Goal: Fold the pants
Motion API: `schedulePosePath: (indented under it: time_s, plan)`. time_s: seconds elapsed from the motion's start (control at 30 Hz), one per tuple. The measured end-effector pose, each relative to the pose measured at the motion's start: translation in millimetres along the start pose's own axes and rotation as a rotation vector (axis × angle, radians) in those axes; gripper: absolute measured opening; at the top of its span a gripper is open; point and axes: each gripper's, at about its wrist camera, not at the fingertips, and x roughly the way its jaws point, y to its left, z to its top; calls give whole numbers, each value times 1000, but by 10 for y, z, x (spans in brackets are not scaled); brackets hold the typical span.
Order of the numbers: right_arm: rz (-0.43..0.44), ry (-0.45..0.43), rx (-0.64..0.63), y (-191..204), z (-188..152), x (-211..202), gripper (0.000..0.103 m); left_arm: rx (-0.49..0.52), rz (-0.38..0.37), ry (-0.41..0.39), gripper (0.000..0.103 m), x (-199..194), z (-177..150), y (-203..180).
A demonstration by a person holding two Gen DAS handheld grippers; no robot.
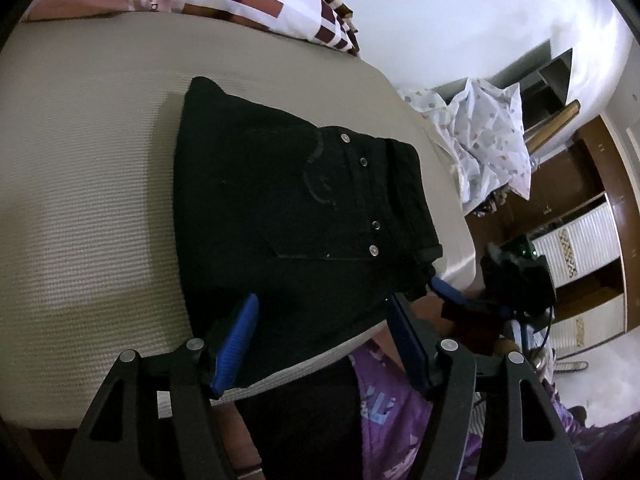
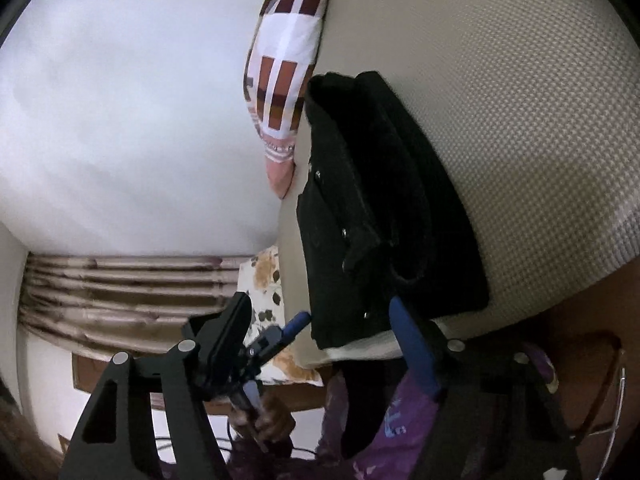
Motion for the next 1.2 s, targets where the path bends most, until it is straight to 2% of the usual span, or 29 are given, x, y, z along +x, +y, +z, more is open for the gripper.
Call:
schedulePosePath:
  time_s: [0.13,0.17,0.2,0.23,0.33,0.43,0.63,0.77,0.87,0.9,1.0,1.13,1.17,1.2]
  plan:
    - [116,-37,37,32,25,-70,70,-27,-10,-2,67,-13,-20,60]
    - [94,-45,18,71,38,-100,70,-32,-14,-3,67,-17,-24,77]
    - [4,-55,-19,126,47,-115,70,-37,-17,-3,67,-16,-26,94]
    - [-42,-58,-37,147,32,-100,70,-42,-19,-2,67,-15,-21,102]
    - [-28,-36,0,72,0,-40,70,-49,-24,-2,67,-22,-22,121]
    - [-75,-29,-28,116,-19,54,70,-41,-20,-9,67,-23,-25,113]
    - [-151,-105,-46,154,68,157,71,-48,-22,-10,67,-27,-59,118]
    - [-190,-150,-100,249,-18,181,69,-58,-17,-10,67,-55,-68,134]
    - [-178,-158,-77,184,-49,92,67,-61,-10,-26,69,-91,-88,158]
    - [-166,-153,-52,121,-35,82,64,-69,-12,-21,70,-76,-91,172]
    - [-145,-166,11,30,20,77,65,-89,-21,-19,70,-53,-89,199]
    - [-175,-192,-64,202,49,158,65,-79,-16,-17,70,-53,-91,177]
    - [-179,-198,-92,253,39,177,47,-75,-15,-16,70,-53,-94,171]
    - [-189,-191,-138,328,27,217,10,-70,-13,-16,70,-51,-97,163]
